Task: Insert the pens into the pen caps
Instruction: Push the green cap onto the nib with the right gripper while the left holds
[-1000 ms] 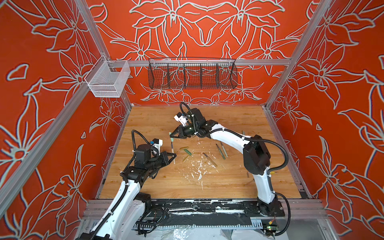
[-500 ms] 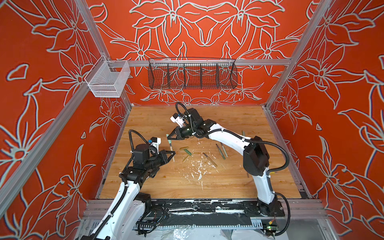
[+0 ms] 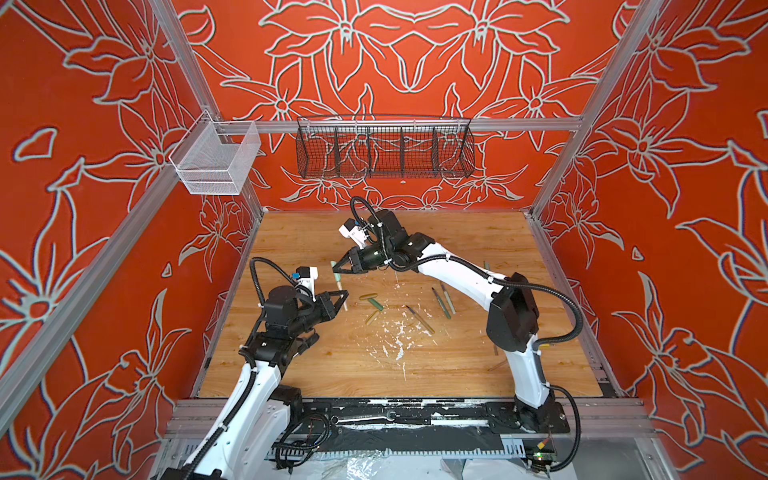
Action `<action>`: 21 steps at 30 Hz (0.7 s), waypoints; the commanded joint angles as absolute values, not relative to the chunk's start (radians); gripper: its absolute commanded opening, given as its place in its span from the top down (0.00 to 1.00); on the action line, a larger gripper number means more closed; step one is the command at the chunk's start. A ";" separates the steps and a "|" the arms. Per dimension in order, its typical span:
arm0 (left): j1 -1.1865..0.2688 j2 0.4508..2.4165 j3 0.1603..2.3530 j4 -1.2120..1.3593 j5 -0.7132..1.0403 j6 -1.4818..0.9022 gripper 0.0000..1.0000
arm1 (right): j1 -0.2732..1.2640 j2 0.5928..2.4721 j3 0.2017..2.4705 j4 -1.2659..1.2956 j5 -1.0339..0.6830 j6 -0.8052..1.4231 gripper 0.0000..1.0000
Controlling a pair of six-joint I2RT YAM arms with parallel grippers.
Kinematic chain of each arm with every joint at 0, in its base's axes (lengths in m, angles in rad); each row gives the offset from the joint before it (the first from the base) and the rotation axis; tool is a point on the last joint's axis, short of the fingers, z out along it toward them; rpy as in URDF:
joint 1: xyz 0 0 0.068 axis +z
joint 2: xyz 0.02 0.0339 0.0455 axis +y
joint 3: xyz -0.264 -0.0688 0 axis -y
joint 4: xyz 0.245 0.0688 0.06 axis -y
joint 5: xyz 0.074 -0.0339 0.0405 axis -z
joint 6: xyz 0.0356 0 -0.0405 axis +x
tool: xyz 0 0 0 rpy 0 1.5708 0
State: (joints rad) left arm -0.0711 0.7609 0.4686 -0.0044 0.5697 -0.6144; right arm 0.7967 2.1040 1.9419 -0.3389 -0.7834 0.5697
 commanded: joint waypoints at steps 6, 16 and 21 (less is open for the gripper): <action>-0.060 0.909 0.672 0.220 0.599 -0.570 1.00 | 0.820 2.141 1.959 -0.524 -0.875 0.482 1.00; -0.012 1.067 0.903 0.242 0.636 -0.510 1.00 | 0.816 2.147 1.962 -0.652 -0.858 0.396 1.00; 0.024 1.092 0.936 0.247 0.653 -0.506 1.00 | 0.805 2.153 1.971 -0.697 -0.831 0.379 1.00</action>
